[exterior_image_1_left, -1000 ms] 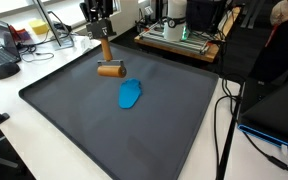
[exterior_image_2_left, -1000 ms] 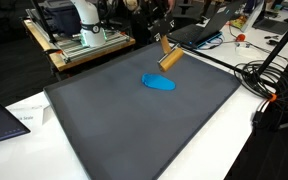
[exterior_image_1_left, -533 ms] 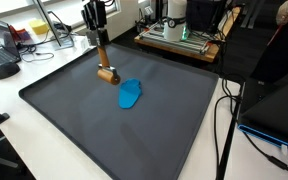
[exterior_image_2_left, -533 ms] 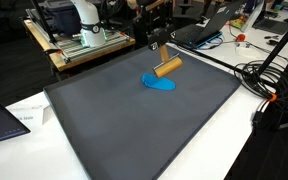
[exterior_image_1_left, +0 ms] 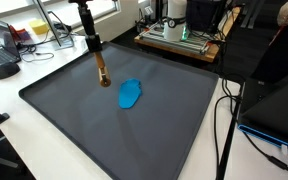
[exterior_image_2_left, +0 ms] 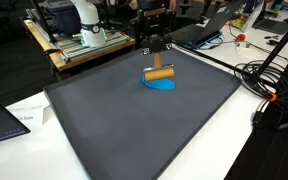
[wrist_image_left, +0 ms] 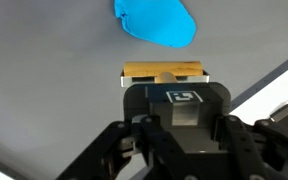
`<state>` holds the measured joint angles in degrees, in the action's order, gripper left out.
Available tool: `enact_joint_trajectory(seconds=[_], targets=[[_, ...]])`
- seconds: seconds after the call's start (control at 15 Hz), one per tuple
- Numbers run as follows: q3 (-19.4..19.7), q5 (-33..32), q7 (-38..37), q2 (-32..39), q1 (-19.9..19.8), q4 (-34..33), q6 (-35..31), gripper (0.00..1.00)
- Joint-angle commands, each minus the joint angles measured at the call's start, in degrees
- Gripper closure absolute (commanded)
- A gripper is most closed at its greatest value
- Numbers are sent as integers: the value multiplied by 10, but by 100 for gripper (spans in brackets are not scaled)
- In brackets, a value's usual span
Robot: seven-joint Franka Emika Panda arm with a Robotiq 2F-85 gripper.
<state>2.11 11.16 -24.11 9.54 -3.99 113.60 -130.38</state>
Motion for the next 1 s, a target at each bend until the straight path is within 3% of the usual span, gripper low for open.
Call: enact_joint_trajectory(seconds=[0.0,0.33,0.93], targets=[[14,-32,-97,22,21,-47,56,78],[23,-40,-168,35,25,-59,84,78],[40,-10,-157,-18,9,23,47,78]])
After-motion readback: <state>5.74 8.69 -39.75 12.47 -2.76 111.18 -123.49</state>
